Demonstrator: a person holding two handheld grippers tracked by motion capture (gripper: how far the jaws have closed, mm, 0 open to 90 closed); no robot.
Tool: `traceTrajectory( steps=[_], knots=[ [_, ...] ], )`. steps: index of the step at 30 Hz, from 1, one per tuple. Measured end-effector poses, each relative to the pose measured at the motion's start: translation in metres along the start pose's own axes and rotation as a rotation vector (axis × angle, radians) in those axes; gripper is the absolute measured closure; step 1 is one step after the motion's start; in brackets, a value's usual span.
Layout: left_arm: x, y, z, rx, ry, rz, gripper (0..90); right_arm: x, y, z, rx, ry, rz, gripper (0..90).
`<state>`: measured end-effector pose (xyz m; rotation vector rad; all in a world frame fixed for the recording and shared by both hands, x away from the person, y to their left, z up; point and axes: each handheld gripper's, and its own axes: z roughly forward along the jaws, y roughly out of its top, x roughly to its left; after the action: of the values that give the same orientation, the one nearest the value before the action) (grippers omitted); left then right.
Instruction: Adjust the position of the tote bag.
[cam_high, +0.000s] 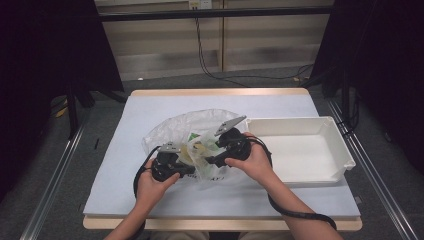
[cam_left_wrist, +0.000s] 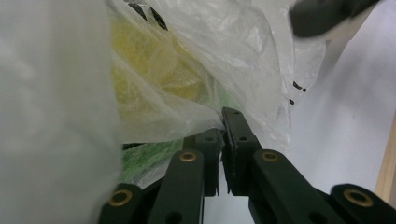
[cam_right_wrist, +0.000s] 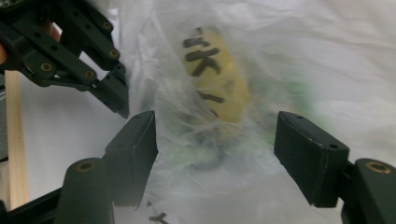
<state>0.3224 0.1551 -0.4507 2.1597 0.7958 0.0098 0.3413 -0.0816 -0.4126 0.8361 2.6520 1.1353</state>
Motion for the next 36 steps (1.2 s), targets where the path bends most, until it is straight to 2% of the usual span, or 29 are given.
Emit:
traceTrajectory(
  steps=[3,6,9,10,11,12,14,17,22,24,36],
  knots=[
    [0.000,0.001,0.000,-0.004,-0.001,-0.003,85.8,0.004,0.003,0.008,0.008,0.013,-0.015,31.8],
    [0.000,0.001,0.000,-0.003,-0.001,-0.004,85.8,0.006,0.007,0.014,0.005,0.031,-0.026,38.3],
    [0.000,0.001,0.000,-0.002,-0.001,-0.002,85.9,0.007,0.008,0.018,0.006,0.054,-0.031,52.5],
    [0.000,0.001,0.000,-0.008,0.002,-0.003,85.9,0.007,0.008,0.019,0.013,0.062,-0.016,59.1],
    [0.000,0.001,0.000,-0.009,0.000,-0.005,85.8,0.007,0.007,0.020,0.008,0.077,-0.022,67.0],
    [0.000,0.001,0.000,-0.012,-0.004,-0.006,85.9,0.007,0.007,0.020,0.013,0.096,-0.036,70.6],
    [0.000,0.001,0.000,-0.009,0.001,-0.006,85.9,0.008,0.007,0.021,0.011,0.084,-0.051,78.6],
    [0.000,0.001,0.000,-0.004,-0.002,-0.003,85.9,0.009,0.006,0.018,0.002,0.074,-0.052,85.8],
    [0.000,0.000,0.000,-0.004,0.001,-0.007,85.9,0.007,0.003,0.010,-0.002,0.073,-0.037,88.5],
    [0.000,-0.001,0.000,-0.003,0.006,-0.009,85.8,0.005,0.000,0.004,-0.006,0.055,-0.037,88.6],
    [0.000,-0.004,0.003,0.010,-0.001,-0.019,85.9,-0.009,-0.034,-0.035,-0.050,0.006,0.030,89.1]
  ],
)
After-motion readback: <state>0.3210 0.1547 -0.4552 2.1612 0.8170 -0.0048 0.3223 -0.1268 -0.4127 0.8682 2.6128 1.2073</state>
